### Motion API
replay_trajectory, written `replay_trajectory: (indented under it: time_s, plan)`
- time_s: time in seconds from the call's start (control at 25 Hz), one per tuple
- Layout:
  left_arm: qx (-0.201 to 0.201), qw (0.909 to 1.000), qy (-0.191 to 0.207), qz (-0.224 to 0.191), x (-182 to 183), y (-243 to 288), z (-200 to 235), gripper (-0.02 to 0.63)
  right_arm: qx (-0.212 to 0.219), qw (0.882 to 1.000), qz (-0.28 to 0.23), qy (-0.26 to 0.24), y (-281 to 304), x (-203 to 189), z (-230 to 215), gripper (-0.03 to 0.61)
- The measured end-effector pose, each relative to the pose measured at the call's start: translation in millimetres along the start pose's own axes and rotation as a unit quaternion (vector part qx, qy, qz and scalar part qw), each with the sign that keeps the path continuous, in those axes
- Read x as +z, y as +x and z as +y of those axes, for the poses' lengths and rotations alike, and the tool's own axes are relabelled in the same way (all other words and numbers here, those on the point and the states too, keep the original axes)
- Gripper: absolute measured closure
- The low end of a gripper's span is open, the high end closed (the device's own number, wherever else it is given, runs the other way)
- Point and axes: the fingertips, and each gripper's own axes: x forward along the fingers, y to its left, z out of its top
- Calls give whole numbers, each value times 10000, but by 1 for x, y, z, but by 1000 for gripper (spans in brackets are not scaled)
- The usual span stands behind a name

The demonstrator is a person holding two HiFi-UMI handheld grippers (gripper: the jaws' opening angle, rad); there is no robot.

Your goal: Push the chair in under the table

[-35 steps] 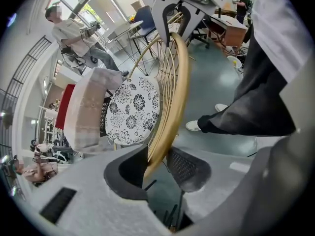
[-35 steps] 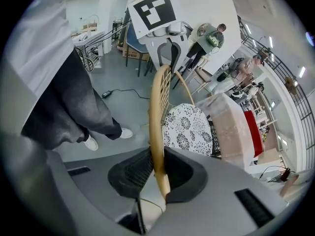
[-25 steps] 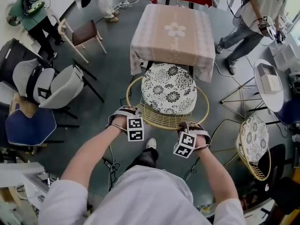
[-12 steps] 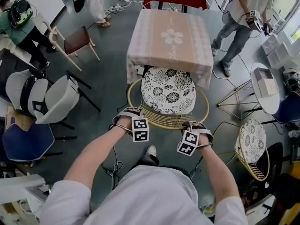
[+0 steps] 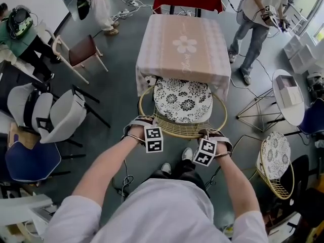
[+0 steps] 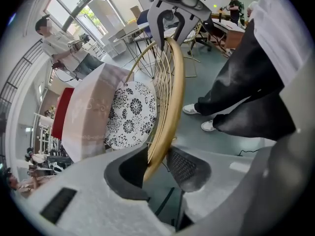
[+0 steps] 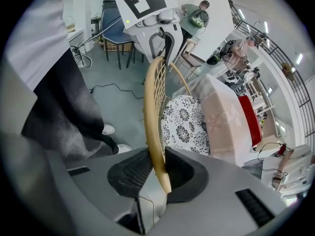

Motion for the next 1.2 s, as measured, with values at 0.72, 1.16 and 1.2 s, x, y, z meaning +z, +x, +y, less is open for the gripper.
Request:
replay_trajectory:
  time_s: [0.72, 1.16, 1.2]
  plan:
    - [65, 9994, -261, 237, 15, 20, 63, 497, 35, 9995, -161, -262, 22, -18, -73, 517]
    - [-86, 9988, -355, 324, 15, 24, 67, 494, 80, 9984, -380, -409, 25, -18, -77, 518]
    - [-119, 9985, -389, 352, 15, 24, 66, 493, 30, 9983, -406, -428, 25, -18, -76, 517]
